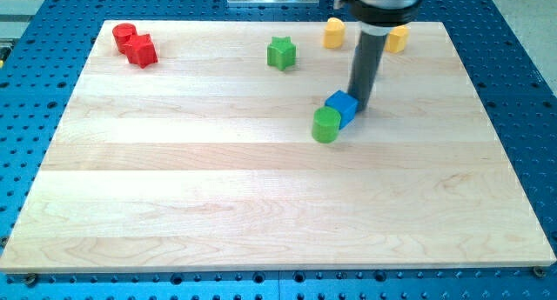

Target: Move the blue cube to the center left side of the board

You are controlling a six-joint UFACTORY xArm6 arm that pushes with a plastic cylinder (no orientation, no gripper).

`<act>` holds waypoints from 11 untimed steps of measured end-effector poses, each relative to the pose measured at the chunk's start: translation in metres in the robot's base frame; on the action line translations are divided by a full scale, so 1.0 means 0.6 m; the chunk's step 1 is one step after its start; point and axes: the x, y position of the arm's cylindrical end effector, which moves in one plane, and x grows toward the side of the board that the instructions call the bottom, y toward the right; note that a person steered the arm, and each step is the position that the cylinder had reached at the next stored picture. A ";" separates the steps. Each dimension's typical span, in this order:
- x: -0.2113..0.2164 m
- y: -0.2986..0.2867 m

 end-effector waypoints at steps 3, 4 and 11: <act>0.069 -0.143; 0.058 -0.201; 0.023 -0.463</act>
